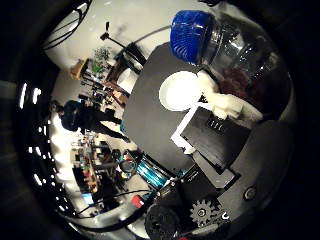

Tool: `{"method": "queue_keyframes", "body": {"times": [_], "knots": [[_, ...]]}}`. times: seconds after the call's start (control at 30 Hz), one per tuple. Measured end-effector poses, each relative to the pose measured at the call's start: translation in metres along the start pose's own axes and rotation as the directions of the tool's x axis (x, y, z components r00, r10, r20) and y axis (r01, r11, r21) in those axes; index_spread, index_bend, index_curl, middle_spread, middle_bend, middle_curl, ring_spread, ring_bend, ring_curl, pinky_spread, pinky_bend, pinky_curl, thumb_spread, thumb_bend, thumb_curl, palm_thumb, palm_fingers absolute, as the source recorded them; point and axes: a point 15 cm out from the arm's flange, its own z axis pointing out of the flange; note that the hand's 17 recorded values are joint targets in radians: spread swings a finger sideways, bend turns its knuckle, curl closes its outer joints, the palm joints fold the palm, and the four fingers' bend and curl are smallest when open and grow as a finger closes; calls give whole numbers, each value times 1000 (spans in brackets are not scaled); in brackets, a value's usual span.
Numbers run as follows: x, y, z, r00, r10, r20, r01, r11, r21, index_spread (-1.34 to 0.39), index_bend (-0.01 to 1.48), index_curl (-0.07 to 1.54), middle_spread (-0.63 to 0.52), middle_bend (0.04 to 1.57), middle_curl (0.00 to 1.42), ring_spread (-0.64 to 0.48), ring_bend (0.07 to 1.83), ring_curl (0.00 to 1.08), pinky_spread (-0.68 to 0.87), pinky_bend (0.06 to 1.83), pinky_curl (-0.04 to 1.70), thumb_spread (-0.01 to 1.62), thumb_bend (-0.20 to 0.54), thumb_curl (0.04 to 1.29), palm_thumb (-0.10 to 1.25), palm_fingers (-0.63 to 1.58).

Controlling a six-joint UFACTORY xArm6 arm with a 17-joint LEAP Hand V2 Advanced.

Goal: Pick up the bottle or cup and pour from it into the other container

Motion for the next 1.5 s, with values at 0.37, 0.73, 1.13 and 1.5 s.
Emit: {"method": "queue_keyframes", "body": {"times": [0.37,0.73,1.13,1.5], "knots": [[-36,-33,12,946,-226,-232,203,972,-122,-176,1219,775,-103,1371,747,-182,1411,713,-249,1192,1097,417,-21,978,1041,1133],[-49,-79,33,811,-399,-428,291,910,-296,-177,1220,777,-104,1367,750,-181,1407,715,-249,1186,1096,385,-21,979,1042,1140],[-81,-107,75,630,-564,-534,321,815,-483,-177,1220,779,-104,1368,751,-181,1408,717,-249,1184,1092,380,-21,980,1041,1138],[-122,-128,104,518,-655,-550,350,749,-563,-177,1218,780,-104,1366,751,-181,1406,717,-249,1188,1091,391,-20,983,1029,1140]]}}
